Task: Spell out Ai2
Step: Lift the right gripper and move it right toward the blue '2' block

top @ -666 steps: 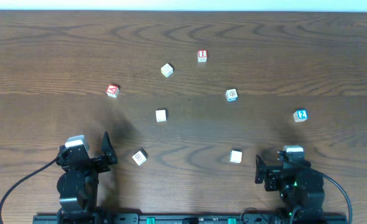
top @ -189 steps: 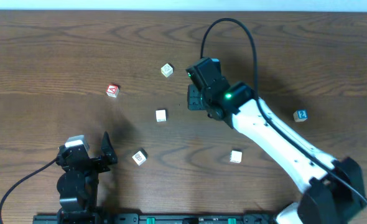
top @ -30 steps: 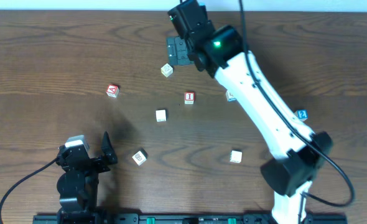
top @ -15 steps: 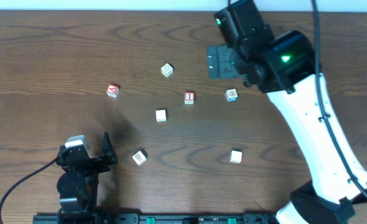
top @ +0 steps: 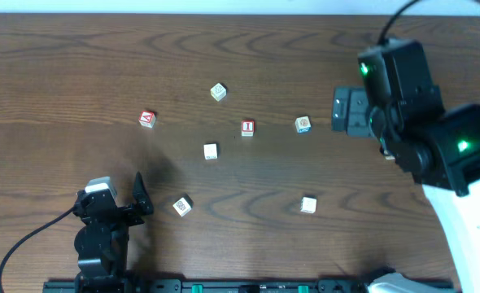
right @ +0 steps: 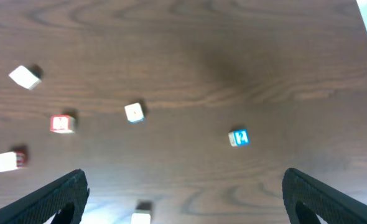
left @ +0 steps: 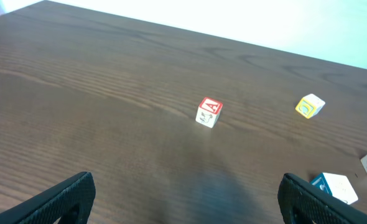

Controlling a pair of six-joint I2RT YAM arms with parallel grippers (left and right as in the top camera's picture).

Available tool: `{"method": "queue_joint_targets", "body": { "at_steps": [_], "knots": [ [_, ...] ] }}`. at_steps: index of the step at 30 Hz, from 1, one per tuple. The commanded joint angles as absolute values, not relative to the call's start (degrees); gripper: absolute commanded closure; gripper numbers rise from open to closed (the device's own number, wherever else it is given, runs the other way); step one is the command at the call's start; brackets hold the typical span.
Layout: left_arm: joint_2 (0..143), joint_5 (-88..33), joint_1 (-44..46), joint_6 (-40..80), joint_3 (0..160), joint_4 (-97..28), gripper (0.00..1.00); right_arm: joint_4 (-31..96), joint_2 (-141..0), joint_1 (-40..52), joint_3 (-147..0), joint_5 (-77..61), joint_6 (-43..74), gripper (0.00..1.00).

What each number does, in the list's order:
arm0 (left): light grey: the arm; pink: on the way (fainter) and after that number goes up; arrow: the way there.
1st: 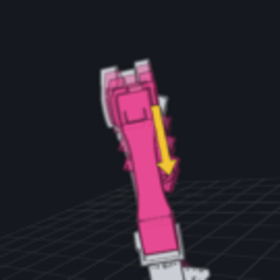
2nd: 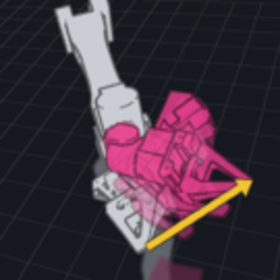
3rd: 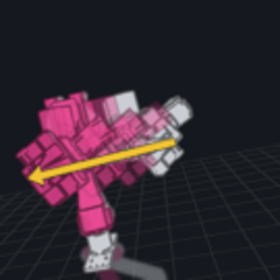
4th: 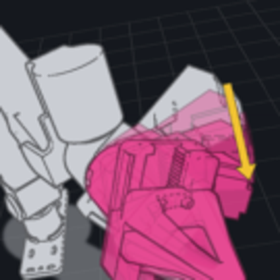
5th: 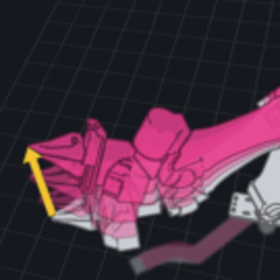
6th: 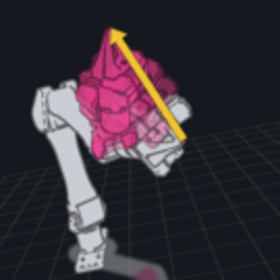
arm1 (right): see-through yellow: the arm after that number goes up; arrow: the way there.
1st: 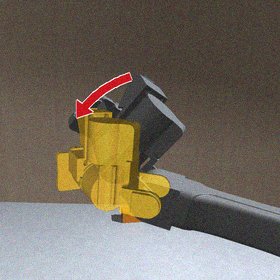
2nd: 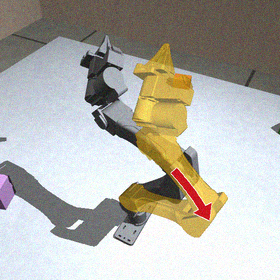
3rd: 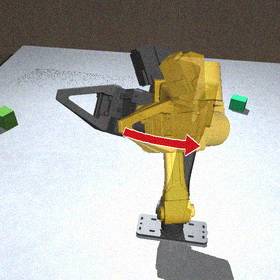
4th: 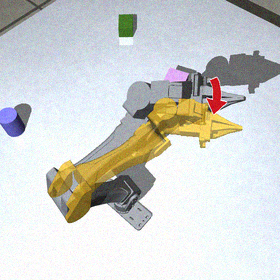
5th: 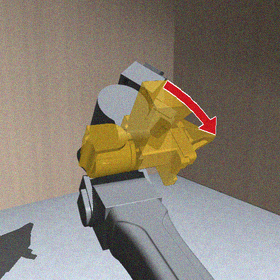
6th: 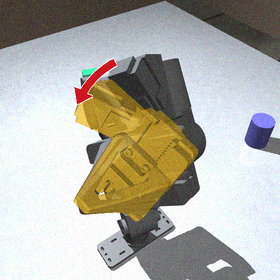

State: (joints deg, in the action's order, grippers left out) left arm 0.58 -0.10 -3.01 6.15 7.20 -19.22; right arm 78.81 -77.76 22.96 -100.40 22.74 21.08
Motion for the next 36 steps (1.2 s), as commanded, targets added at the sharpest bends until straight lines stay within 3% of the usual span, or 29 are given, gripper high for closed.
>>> {"method": "queue_joint_targets", "body": {
  "at_steps": [1,11,13,21,36],
  "knots": [
    [0.25,-0.67,-3.25,5.87,5.93,-19.68,0.05,75.90,-73.19,20.97,-92.79,21.50,17.78,0.01],
    [0.25,-0.69,-3.25,5.87,5.93,-19.66,0.05,65.17,-65.91,7.22,-72.62,9.39,10.02,0.05],
    [0.25,-0.67,-3.25,5.87,5.93,-19.66,0.05,63.37,-65.91,3.44,-70.00,5.87,7.60,0.09],
    [0.25,-0.69,-3.25,5.87,5.93,-19.68,0.05,59.33,-66.02,-8.78,-64.84,-0.93,3.38,0.09],
    [0.25,-0.67,-3.25,5.87,5.93,-19.66,0.05,56.95,-76.58,-10.96,-62.98,3.86,-2.09,0.12]
  ]
}}
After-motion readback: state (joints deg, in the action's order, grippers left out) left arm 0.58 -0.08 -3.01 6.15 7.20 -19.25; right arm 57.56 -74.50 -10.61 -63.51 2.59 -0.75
